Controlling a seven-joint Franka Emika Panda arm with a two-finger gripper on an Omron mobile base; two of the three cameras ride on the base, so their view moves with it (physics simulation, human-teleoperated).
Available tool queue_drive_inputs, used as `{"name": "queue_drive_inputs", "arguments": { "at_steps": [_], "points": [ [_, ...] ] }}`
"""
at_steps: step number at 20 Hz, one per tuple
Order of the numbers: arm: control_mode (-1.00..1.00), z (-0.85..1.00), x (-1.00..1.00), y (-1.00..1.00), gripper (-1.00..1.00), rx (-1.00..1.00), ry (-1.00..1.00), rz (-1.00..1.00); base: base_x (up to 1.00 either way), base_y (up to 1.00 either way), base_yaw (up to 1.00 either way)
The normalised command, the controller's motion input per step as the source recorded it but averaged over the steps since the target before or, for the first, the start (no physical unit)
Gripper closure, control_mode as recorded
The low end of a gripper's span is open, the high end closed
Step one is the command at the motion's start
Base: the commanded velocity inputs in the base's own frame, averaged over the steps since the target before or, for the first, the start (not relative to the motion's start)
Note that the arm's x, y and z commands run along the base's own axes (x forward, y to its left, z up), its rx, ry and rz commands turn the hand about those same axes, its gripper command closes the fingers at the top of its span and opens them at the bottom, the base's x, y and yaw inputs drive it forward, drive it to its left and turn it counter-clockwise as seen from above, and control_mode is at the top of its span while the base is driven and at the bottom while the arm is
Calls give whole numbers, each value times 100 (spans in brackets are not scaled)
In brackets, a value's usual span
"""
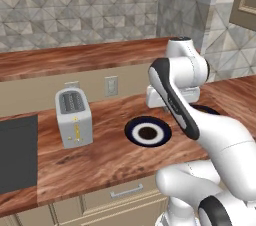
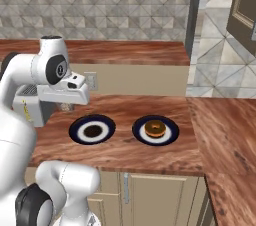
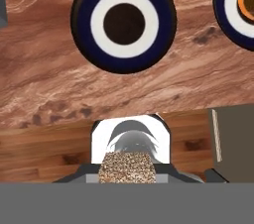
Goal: Move the dessert items from the plate to the tray.
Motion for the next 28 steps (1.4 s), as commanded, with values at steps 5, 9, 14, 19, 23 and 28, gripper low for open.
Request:
{"name": "queue_drive_inputs", "arguments": {
  "at_steps": [5,9,14,19,23,28],
  "points": [
    [100,0,0,8,100,0,0,-3,0,22,-4],
    [100,0,0,0,100,0,0,0,-8,98,-18],
    [100,0,0,0,100,0,0,0,-56,97,-6],
    [100,0,0,0,100,0,0,0,-48,87,-2],
    [100,0,0,0,100,0,0,0,-6,100,-1],
    [100,0,0,0,100,0,0,0,0,100,-2]
  ]
}}
